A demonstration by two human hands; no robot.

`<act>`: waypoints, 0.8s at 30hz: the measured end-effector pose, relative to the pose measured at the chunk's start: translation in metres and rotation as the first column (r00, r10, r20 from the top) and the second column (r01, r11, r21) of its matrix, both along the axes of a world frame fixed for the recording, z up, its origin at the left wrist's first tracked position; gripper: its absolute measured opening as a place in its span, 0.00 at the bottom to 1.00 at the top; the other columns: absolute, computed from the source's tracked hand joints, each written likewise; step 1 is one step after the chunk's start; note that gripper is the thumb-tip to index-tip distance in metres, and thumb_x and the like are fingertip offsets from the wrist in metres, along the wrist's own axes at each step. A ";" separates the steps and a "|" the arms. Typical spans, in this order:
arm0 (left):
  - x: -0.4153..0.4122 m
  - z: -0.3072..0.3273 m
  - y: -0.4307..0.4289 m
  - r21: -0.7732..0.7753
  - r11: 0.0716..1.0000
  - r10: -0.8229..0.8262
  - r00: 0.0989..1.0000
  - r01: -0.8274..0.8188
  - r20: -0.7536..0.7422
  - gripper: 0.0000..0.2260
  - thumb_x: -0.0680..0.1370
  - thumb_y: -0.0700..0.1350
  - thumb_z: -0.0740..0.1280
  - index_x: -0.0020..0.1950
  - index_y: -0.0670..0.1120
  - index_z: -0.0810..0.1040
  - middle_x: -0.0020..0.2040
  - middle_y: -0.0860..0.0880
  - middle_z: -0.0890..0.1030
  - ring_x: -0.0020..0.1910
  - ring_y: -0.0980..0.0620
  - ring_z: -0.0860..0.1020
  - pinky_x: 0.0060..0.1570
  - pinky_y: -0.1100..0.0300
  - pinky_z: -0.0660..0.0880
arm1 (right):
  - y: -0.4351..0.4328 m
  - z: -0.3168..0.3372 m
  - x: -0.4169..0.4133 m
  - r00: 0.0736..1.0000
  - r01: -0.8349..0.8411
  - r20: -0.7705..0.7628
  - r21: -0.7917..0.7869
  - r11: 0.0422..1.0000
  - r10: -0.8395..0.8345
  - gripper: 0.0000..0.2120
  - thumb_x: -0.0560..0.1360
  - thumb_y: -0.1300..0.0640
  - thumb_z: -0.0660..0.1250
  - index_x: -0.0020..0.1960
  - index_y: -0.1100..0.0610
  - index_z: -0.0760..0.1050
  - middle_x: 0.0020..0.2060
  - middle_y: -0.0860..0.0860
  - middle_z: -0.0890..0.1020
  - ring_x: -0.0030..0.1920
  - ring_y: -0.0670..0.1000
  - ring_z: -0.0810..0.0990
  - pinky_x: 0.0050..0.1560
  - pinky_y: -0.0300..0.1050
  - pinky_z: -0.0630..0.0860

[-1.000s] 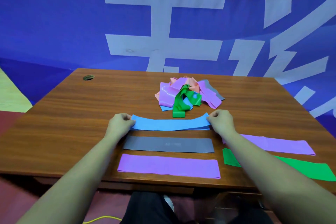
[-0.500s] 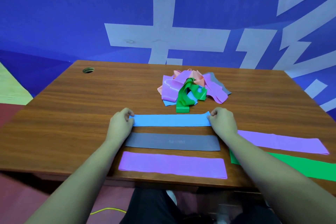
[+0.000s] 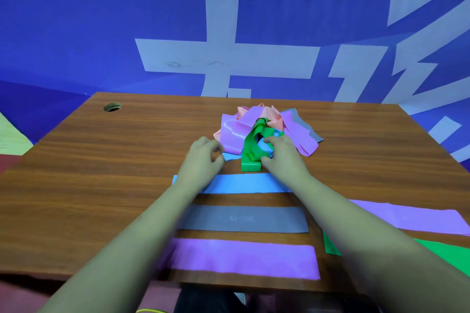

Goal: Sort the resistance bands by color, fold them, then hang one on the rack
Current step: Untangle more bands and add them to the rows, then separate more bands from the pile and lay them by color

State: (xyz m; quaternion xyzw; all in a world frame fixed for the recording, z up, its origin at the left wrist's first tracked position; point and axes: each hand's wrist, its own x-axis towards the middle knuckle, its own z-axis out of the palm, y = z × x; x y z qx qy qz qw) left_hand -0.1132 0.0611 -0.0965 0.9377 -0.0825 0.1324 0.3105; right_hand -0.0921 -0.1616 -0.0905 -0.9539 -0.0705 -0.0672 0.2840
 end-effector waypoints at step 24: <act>0.024 0.043 -0.055 -0.320 0.939 -0.103 0.990 0.129 0.096 0.06 0.77 0.41 0.69 0.51 0.48 0.83 0.45 0.55 0.78 0.48 0.53 0.75 0.46 0.60 0.66 | -0.007 0.141 0.008 0.961 -0.159 0.277 0.589 0.792 -0.012 0.03 0.74 0.62 0.67 0.42 0.61 0.78 0.34 0.50 0.81 0.36 0.47 0.77 0.40 0.43 0.75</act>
